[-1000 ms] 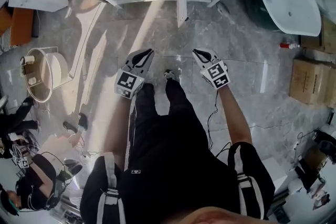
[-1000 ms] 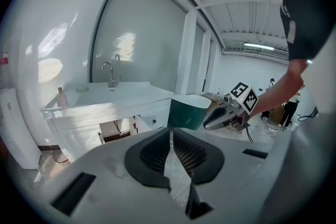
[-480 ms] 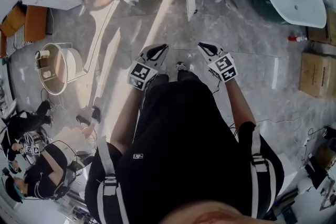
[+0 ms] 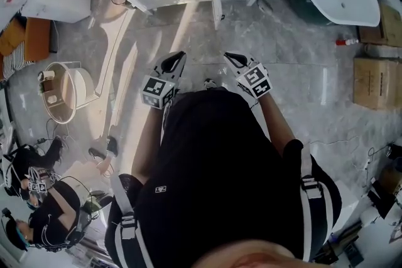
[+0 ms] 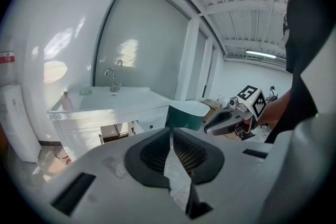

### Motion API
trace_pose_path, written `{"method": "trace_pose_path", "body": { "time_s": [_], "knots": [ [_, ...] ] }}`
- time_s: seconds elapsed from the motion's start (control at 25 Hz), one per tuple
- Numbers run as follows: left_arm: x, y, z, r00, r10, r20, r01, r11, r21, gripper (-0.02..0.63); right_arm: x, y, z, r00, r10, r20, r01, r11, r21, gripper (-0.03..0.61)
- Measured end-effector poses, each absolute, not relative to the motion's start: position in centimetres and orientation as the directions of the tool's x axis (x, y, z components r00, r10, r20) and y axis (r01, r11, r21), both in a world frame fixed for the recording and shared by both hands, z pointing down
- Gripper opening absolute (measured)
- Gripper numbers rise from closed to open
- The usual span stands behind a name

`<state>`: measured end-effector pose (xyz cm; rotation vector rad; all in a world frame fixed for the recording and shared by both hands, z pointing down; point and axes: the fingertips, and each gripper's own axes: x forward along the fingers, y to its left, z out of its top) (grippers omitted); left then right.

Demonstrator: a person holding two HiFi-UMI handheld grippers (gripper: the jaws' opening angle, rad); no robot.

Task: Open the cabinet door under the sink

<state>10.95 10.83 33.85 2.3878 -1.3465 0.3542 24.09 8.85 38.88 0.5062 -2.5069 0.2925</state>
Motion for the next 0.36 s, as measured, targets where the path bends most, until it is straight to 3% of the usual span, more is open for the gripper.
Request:
{"method": "trace_pose_path", "body": {
  "time_s": [0.36],
  "knots": [
    [12.5,11.6,34.8,0.52,-0.762,0.386,-0.854,-0.48,0.202,0.029,26.3,9.7,39.1,-0.755,-0.303,0.582,-0.427,0.9,-0.085,0.074]
  ]
}}
